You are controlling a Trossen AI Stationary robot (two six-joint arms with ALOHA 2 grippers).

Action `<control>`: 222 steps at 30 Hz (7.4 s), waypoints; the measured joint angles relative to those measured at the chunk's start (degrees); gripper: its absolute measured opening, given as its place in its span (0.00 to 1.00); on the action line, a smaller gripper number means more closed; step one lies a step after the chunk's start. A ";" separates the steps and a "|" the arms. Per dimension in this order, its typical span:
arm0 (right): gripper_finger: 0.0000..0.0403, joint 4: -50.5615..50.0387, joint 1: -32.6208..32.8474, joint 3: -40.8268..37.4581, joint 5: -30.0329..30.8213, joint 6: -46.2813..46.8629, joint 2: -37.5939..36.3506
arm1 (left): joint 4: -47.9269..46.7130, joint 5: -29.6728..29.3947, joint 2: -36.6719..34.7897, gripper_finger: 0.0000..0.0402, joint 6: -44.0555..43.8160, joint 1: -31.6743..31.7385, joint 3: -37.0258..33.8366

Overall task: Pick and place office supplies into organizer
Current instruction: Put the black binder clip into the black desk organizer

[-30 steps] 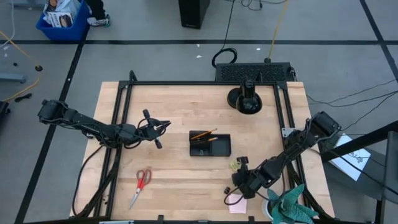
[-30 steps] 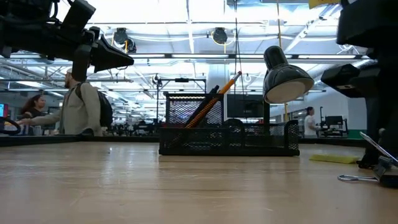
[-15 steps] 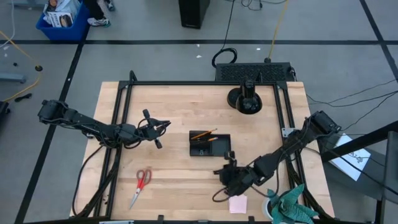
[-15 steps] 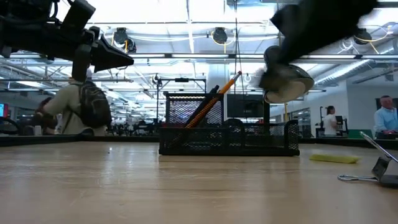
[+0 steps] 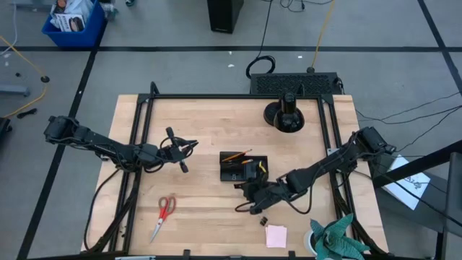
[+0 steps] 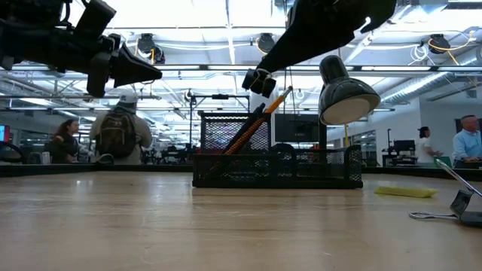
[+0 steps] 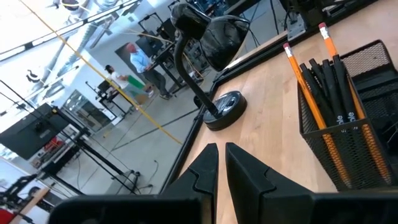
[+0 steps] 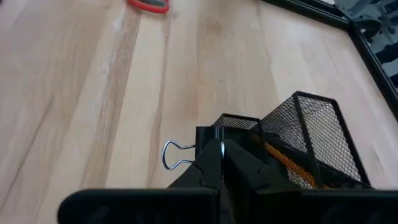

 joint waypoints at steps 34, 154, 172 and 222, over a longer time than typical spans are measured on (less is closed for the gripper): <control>0.00 13.26 -5.67 -4.62 1.26 1.55 2.81 | 1.03 0.13 0.00 0.09 -0.67 -0.09 0.00; 0.25 -4.11 -2.82 -1.97 7.88 16.27 2.08 | 4.56 -2.67 0.00 0.09 5.80 -0.22 0.00; 0.24 -7.82 7.16 -1.96 -22.82 17.17 -5.62 | 4.19 -2.02 -0.02 0.09 5.96 -0.31 0.00; 0.25 31.19 3.58 -25.18 -38.06 17.16 2.12 | 0.98 -1.25 0.00 0.09 5.89 -1.95 0.00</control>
